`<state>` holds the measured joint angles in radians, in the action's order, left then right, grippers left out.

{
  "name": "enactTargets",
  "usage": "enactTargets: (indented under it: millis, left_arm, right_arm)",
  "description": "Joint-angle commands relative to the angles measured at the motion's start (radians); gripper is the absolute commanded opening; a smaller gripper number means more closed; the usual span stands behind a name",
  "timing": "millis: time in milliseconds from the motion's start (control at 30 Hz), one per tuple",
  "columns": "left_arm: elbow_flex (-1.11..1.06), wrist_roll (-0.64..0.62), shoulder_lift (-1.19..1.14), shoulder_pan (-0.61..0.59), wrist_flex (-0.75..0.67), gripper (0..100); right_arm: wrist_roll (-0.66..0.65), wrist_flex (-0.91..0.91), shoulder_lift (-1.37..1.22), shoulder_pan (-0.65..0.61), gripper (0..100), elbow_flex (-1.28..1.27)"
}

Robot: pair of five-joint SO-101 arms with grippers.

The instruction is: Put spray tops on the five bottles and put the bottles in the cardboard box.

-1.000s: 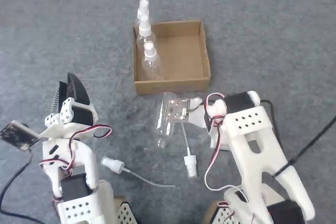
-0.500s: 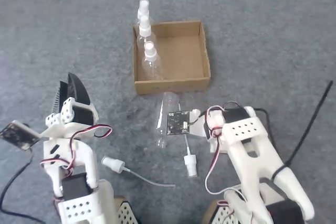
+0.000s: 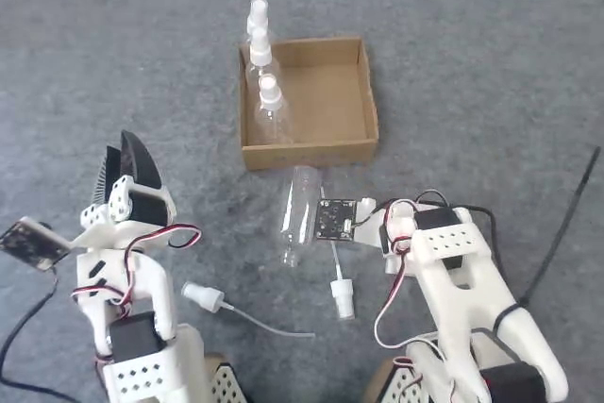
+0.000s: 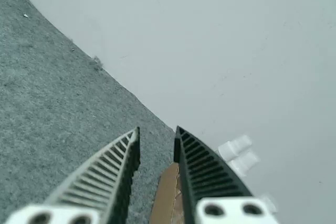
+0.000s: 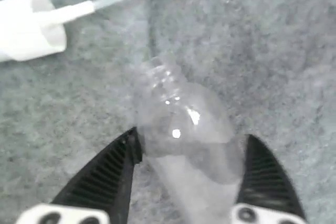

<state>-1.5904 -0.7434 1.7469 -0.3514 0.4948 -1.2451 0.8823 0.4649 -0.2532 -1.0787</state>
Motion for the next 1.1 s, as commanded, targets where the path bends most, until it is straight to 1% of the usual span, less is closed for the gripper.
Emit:
enactTargets:
  millis: [0, 67, 267, 567, 733, 833, 933, 1000, 1067]
  left_arm:
    - [0.008, -0.003, 0.012, 0.0, -0.035, 10]
    - [0.008, -0.003, 0.012, -0.002, -0.035, 10]
    - [0.008, -0.003, 0.012, -0.003, -0.035, 10]
    - [0.008, -0.003, 0.012, -0.003, -0.035, 10]
    - [0.008, -0.003, 0.012, -0.003, -0.035, 10]
    - [0.008, -0.003, 0.012, -0.003, -0.035, 10]
    - [0.008, -0.003, 0.012, -0.003, -0.035, 10]
    - [0.008, -0.003, 0.012, -0.003, -0.035, 10]
    - [0.008, -0.003, 0.012, -0.003, -0.035, 10]
  right_arm:
    - [-0.005, -0.008, 0.035, 0.019, 4.6, 0.008]
    - [0.006, -0.007, 0.036, 0.019, 1.7, 0.008]
    - [0.196, 0.002, 0.045, 0.058, 1.7, 0.031]
    - [0.44, 0.228, 0.036, 0.084, 1.7, 0.155]
    - [0.562, 0.234, 0.036, 0.084, 1.7, 0.155]
    - [0.603, 0.242, 0.035, 0.084, 1.7, 0.155]
    - [0.606, 0.242, 0.035, 0.084, 2.1, 0.155]
    - [0.605, 0.245, 0.035, 0.082, 6.1, 0.15]
    - [0.601, 0.245, 0.035, 0.081, 13.9, 0.149]
